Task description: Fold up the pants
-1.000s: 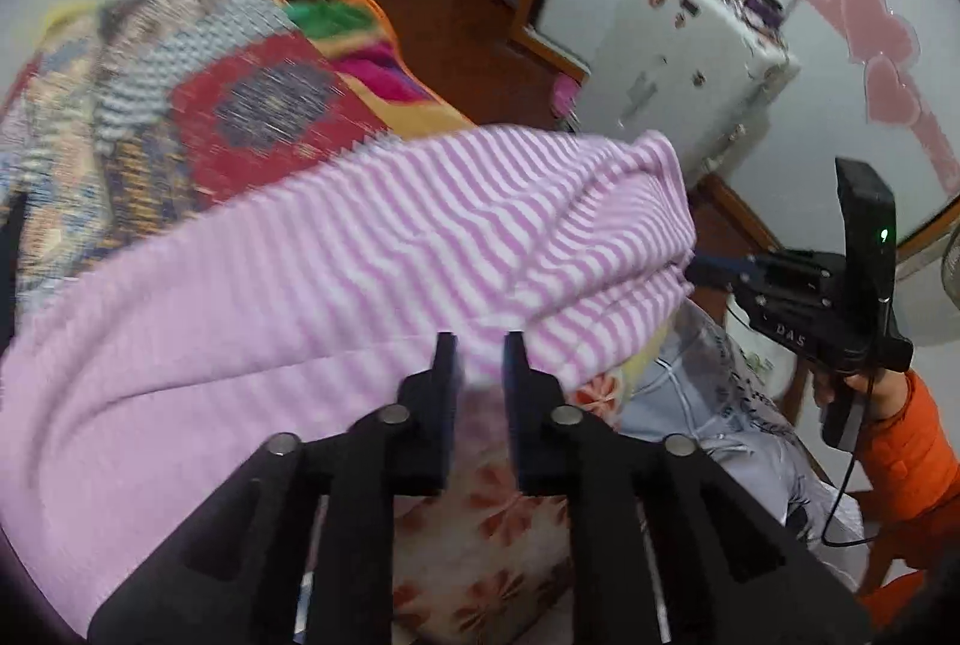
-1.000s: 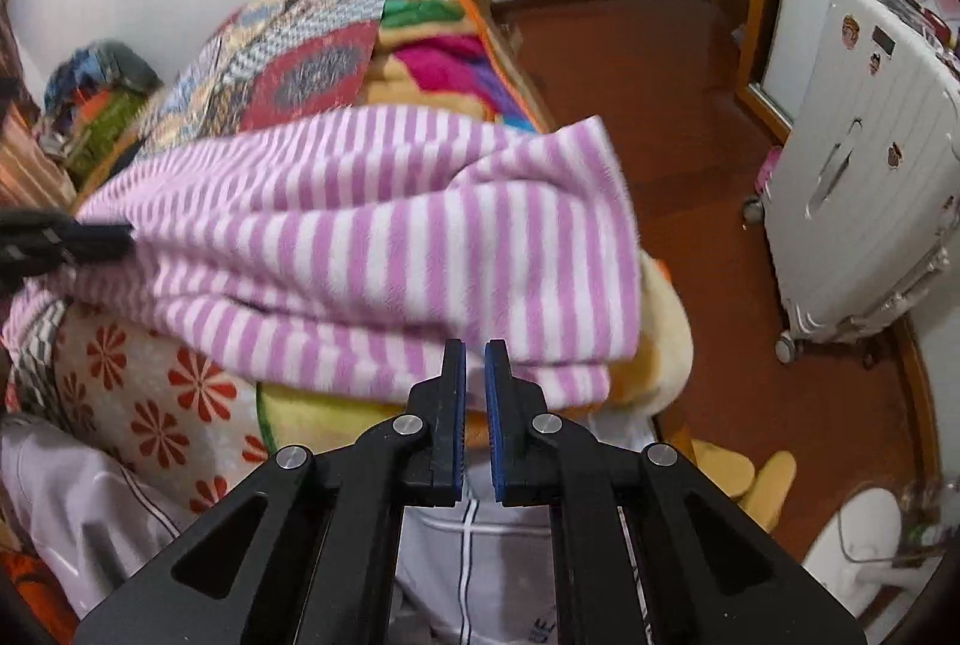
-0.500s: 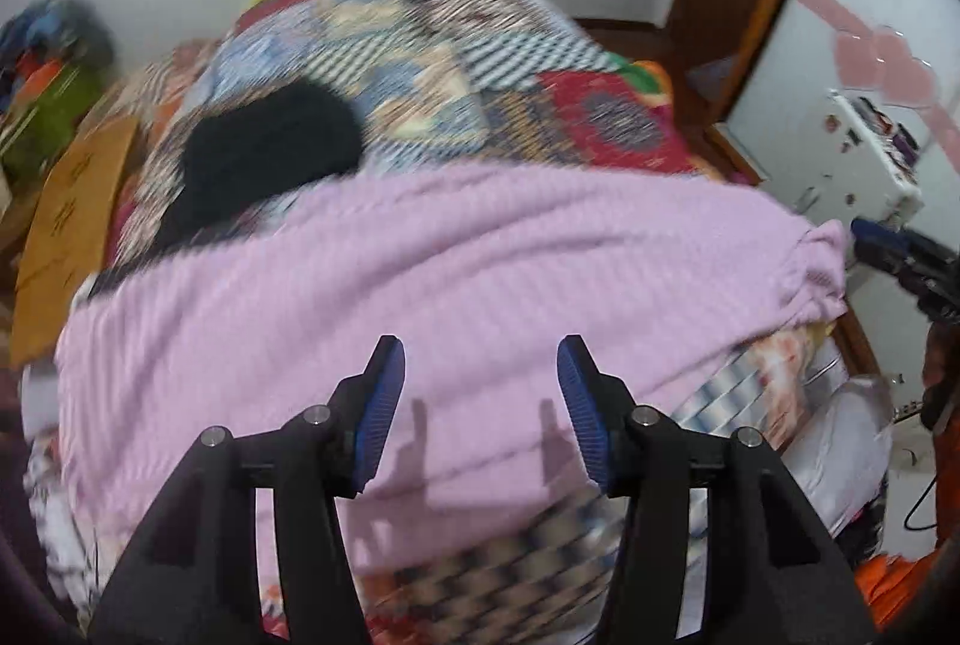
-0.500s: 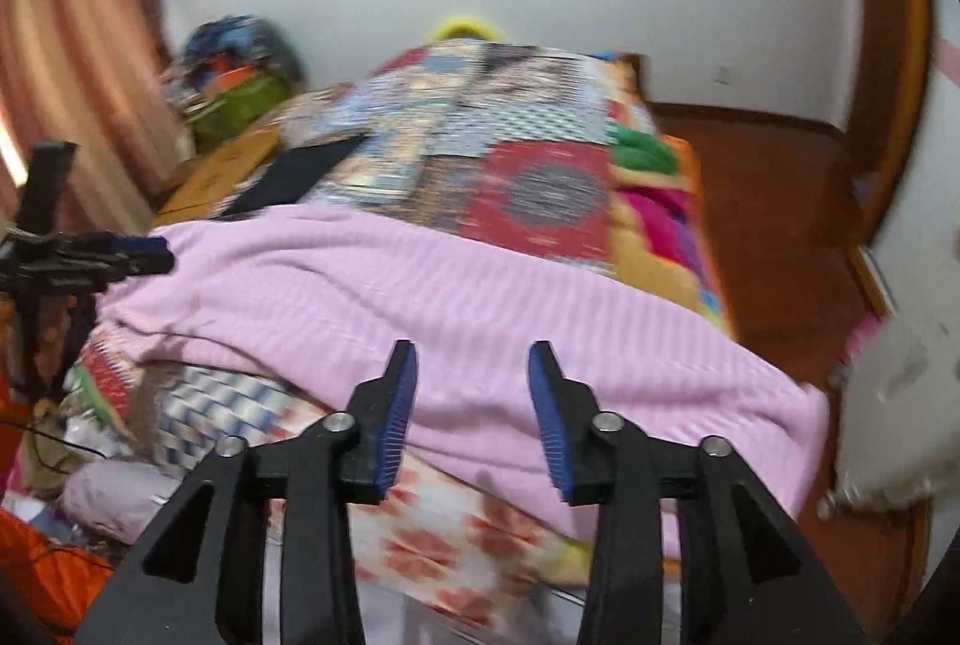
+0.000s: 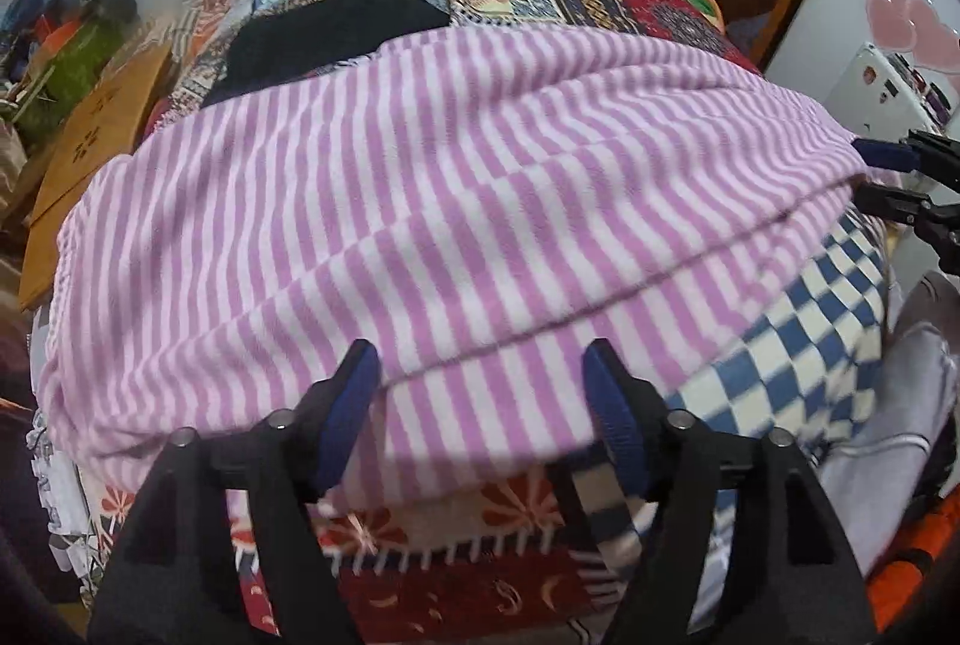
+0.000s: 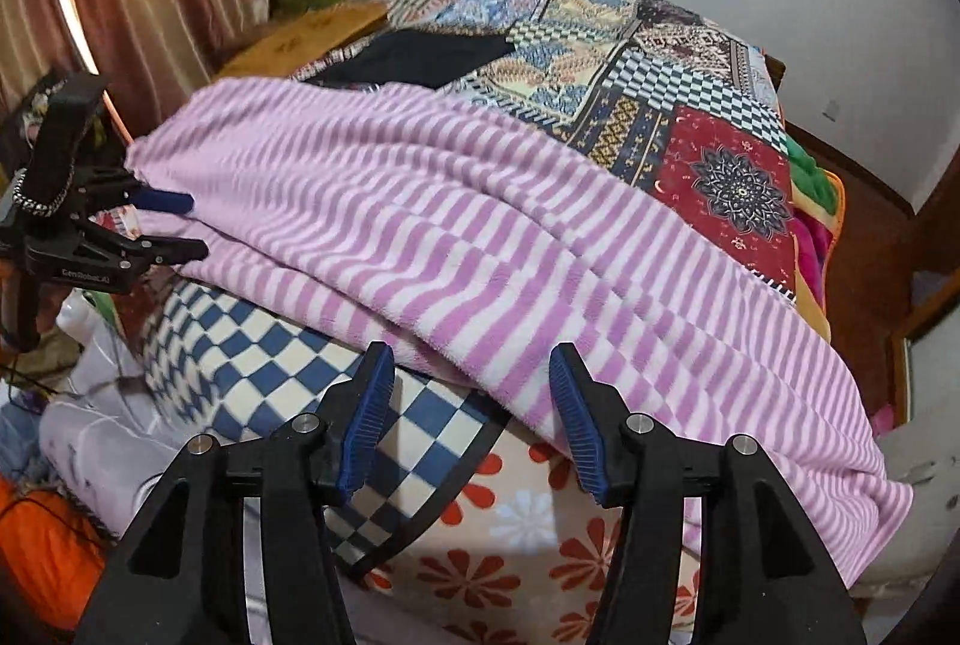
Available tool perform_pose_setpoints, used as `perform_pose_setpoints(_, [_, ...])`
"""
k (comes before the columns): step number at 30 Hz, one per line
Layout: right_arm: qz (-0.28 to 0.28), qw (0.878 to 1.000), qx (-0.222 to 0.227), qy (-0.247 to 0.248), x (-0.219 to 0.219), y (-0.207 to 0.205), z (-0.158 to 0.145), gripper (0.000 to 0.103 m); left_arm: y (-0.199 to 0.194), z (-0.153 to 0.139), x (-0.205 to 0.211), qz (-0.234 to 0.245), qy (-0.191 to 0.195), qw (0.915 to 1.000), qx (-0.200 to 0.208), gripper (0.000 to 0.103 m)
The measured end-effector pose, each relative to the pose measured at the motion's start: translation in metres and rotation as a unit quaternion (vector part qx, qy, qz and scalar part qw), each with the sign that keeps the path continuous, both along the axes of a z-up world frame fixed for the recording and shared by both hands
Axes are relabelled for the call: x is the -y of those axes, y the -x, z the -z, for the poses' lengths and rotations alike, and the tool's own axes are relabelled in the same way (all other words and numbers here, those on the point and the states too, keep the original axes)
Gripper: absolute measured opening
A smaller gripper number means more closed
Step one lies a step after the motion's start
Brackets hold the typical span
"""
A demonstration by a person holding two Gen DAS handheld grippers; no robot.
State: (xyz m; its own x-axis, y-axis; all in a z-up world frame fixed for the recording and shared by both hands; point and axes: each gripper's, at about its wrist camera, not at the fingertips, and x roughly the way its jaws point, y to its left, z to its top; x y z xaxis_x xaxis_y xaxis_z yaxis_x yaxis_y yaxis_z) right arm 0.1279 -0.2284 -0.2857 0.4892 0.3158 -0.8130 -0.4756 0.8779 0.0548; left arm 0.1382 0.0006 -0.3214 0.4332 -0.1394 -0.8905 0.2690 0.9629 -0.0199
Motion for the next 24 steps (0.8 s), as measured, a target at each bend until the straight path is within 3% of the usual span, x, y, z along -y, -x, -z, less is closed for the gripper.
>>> perform_pose_setpoints(3, [0.009,1.0,-0.002,-0.013,0.004,-0.009,0.0,0.049,-0.01,0.001,0.001,-0.007,-0.006,0.9999,0.011,0.072])
perform_pose_setpoints(5, [0.015,1.0,-0.004,-0.028,0.008,-0.014,-0.001,0.03,-0.016,0.0,0.003,-0.01,-0.011,0.9996,0.024,0.069])
perform_pose_setpoints(7, [0.018,0.999,-0.008,-0.037,0.01,-0.02,-0.001,0.02,-0.025,0.002,0.006,-0.009,-0.01,0.9996,0.025,0.054])
perform_pose_setpoints(9, [0.018,0.999,-0.004,-0.049,0.01,-0.022,-0.003,0.013,-0.033,0.003,0.009,-0.007,0.001,0.9998,0.018,0.029])
perform_pose_setpoints(12, [0.018,0.998,0.006,-0.057,0.009,-0.023,-0.009,0.008,-0.038,0.002,0.011,-0.005,0.009,0.9998,0.016,0.01])
perform_pose_setpoints(18, [-0.002,0.998,0.011,-0.064,0.009,-0.014,-0.015,0.007,-0.017,-0.01,0.009,0.013,0.024,0.9994,0.022,0.003])
perform_pose_setpoints(24, [-0.016,0.997,-0.032,-0.061,0.006,-0.006,0.001,0.007,0.007,-0.001,0.002,0.004,0.04,0.9992,-0.002,0.003])
